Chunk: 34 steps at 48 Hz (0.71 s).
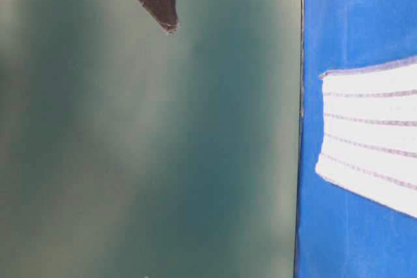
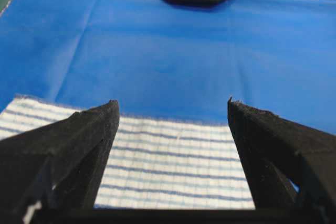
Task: Fold the blue towel.
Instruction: 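Grasp the strip's far end corners with both grippers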
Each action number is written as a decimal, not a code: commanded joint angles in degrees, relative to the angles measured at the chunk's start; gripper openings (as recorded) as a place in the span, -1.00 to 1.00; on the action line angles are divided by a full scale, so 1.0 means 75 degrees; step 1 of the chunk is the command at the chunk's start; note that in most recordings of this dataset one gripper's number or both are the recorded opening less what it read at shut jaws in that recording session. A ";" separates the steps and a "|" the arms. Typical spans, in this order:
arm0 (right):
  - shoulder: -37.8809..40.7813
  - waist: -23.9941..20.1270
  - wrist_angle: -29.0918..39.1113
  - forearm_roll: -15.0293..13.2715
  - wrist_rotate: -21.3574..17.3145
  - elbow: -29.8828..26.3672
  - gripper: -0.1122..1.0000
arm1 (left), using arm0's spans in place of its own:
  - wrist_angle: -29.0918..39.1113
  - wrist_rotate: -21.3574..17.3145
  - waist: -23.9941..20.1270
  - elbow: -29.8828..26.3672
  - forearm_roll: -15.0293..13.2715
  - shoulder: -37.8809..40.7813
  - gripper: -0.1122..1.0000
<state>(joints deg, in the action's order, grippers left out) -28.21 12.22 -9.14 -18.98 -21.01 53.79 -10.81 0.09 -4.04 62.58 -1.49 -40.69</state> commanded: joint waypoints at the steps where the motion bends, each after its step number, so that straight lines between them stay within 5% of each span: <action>1: 0.0070 0.0176 -0.0047 0.0023 -0.0012 -0.0223 0.13 | -0.0082 -0.0035 -0.0223 -0.0164 0.0000 0.0176 0.61; 18: 0.1641 0.1652 0.0363 0.0246 -0.0035 -0.1043 0.35 | -0.0691 0.0094 -0.2438 -0.0809 -0.0023 0.2496 0.66; 34: 0.3750 0.2473 0.0340 0.0410 -0.0035 -0.1723 0.39 | -0.1184 0.0105 -0.3223 -0.2191 -0.0035 0.5566 0.84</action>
<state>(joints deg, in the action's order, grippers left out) -1.85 30.32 -6.24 -16.17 -21.18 42.80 -19.07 1.05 -27.69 49.83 -1.67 -2.20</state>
